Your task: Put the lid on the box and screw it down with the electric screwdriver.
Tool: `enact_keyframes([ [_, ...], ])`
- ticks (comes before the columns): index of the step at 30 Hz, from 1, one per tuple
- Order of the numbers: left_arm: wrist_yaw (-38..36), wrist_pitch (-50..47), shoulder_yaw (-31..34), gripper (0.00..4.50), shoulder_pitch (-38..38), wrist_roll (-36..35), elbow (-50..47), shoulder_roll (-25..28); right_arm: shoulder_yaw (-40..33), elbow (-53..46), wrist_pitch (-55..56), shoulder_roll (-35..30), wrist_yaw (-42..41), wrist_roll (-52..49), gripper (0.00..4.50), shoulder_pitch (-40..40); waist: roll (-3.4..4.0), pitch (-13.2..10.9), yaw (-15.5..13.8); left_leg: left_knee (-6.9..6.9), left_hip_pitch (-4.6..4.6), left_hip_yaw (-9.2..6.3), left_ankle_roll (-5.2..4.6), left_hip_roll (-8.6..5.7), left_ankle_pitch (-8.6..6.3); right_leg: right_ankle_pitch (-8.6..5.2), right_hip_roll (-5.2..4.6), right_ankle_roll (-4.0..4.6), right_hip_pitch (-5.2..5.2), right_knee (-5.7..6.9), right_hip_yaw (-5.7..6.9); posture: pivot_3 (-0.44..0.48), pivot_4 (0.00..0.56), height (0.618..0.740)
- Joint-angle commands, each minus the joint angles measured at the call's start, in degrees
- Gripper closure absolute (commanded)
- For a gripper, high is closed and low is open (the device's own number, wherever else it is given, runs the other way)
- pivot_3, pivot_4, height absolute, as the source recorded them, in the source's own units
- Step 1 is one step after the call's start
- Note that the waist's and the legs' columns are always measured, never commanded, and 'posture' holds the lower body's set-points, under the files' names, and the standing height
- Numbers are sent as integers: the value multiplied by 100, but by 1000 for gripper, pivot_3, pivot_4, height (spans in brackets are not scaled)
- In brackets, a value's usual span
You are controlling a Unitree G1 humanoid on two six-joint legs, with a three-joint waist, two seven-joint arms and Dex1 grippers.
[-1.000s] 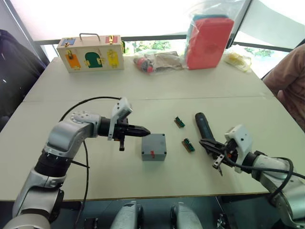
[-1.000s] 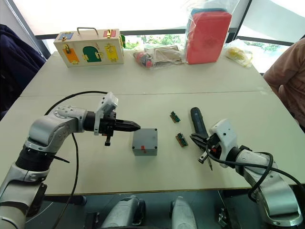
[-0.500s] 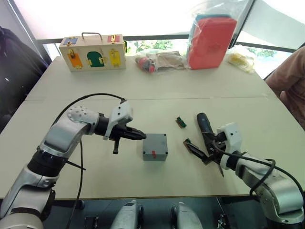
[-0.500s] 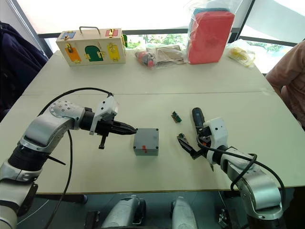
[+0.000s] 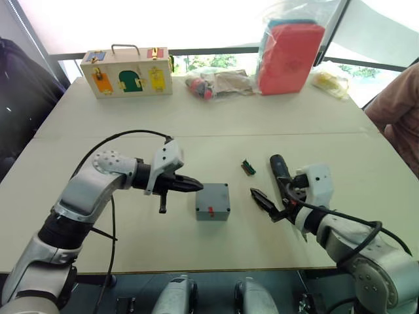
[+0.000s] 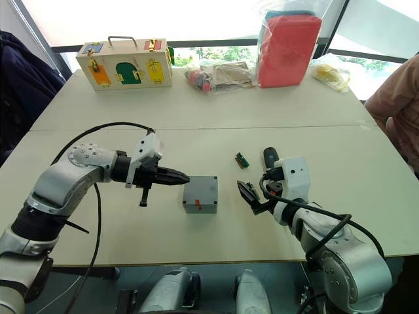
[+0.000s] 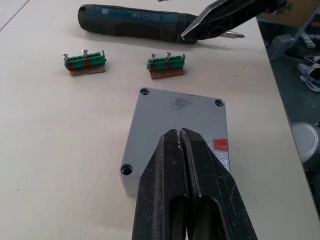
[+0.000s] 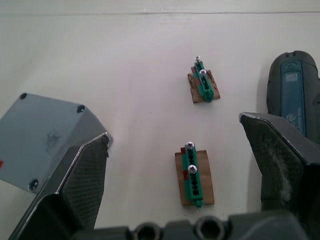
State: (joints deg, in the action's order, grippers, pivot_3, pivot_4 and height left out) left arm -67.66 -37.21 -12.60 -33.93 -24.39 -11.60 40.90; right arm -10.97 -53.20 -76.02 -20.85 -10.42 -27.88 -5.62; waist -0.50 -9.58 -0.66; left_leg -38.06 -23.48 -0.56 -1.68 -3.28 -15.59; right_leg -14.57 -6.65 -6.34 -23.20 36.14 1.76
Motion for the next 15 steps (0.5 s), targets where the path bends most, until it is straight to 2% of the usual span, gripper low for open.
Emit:
enact_keyframes([
  [1,-18,70,83,4500,-52,-27,-80,0,69,-168,81,2,103,76,926,146,0,0,0,0,0,0,0,0,0,0,0,0,0,0,0,0,150,740],
  [4,-32,47,96,4500,-81,-51,-67,-2,185,-69,292,-8,84,126,1875,399,0,0,2,0,0,0,0,0,0,0,2,0,0,0,1,0,150,740],
  [15,-15,-106,152,4500,-124,-123,-147,-5,652,632,936,-196,34,422,1875,326,0,0,5,0,0,1,-1,1,0,0,10,-1,0,0,4,0,150,740],
])
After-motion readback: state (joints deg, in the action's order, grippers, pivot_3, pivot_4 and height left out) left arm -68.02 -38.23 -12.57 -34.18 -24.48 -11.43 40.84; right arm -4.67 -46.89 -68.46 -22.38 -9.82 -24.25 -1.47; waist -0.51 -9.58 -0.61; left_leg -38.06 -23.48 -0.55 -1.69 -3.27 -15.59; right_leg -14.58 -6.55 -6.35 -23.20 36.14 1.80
